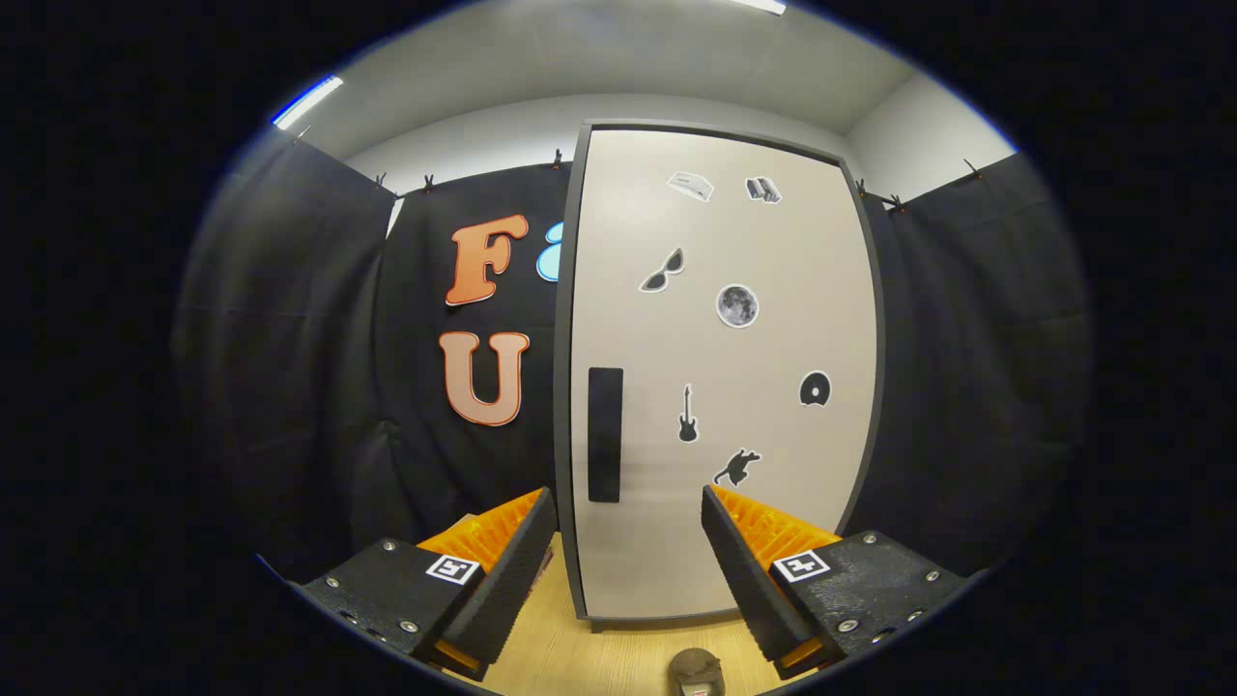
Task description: Open the shoe cabinet door, grab the shoes and put them into the shoe cabinet, then close the shoe cabinet door.
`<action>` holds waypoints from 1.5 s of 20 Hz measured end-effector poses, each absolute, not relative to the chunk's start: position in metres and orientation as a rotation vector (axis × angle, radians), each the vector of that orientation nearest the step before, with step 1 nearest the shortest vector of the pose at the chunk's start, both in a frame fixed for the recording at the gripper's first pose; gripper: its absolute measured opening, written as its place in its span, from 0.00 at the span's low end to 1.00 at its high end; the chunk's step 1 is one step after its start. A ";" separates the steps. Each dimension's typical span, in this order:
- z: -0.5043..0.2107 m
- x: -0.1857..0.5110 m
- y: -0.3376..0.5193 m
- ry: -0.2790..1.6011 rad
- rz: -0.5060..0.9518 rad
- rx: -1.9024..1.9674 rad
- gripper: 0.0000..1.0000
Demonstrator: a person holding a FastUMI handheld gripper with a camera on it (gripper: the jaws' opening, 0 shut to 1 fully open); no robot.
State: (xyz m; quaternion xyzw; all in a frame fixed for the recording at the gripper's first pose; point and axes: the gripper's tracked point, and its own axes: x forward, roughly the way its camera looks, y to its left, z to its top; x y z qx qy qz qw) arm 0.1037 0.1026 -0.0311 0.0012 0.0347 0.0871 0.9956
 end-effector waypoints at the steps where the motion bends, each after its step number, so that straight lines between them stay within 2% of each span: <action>1: -0.033 0.113 0.108 0.073 0.178 0.007 0.95; 11: -0.038 0.193 0.139 0.076 0.194 -0.009 0.95; 14: -0.042 0.207 0.143 0.086 0.194 0.005 0.91; 18: -0.045 0.217 0.139 0.088 0.164 -0.023 0.74; 19: -0.043 0.218 0.140 0.085 0.167 -0.018 0.64; 21: -0.040 0.218 0.140 0.081 0.172 0.007 0.51; 23: -0.042 0.218 0.143 0.091 0.184 0.020 0.43; 25: -0.042 0.216 0.142 0.098 0.179 0.021 0.38; 30: -0.042 0.209 0.139 0.100 0.174 0.025 0.31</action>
